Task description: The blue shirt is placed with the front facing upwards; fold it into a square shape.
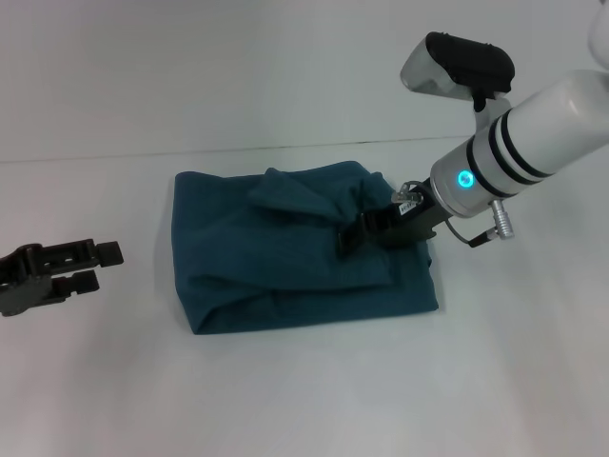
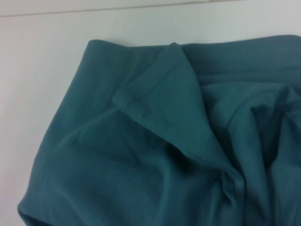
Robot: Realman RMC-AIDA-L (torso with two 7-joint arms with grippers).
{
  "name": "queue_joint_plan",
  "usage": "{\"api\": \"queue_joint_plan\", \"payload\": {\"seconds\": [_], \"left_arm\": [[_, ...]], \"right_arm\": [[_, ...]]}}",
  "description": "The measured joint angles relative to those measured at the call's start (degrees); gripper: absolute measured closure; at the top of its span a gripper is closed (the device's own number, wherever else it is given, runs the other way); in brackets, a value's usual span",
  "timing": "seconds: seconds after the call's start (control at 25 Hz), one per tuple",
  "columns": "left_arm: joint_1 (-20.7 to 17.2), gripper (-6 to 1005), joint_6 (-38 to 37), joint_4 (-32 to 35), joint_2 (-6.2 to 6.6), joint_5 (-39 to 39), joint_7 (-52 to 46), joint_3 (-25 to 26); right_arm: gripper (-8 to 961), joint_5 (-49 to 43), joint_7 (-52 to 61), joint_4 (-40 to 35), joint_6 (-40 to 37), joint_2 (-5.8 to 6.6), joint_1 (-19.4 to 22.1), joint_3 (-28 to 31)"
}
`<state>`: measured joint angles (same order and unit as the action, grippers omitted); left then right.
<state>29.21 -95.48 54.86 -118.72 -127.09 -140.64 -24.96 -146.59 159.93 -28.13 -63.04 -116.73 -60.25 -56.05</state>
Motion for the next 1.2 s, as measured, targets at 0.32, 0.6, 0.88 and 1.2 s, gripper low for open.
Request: {"api": "queue_joint_plan", "payload": {"seconds": [0.32,0.6,0.88,1.2], "left_arm": [[0.19,246,0.56,-0.21,-0.02,0.00,0.10,-0.43],[0.24,246,0.65,-0.29,-0.02,0.00,0.07,-0.50],[0.24,245,0.65,-0.28,-0.02,0.00,-0.06,-0.29],[0.24,245,0.64,-0.28,-0.02,0.00,-0.17,-0.11]], "right_arm": [[481,0.85,-1.53,-0.52,0.69,-0.56,0.32,0.14],[664,1.02,-1.07,-1.31,0.02,-0.41,0.65,0.26],[922,3.62,-0.34,-8.22,-4.13,0.16,3.39,0.43],[922,6.40,-0.05,-16.29,-14.25,2.02,6.10,3.08]]}}
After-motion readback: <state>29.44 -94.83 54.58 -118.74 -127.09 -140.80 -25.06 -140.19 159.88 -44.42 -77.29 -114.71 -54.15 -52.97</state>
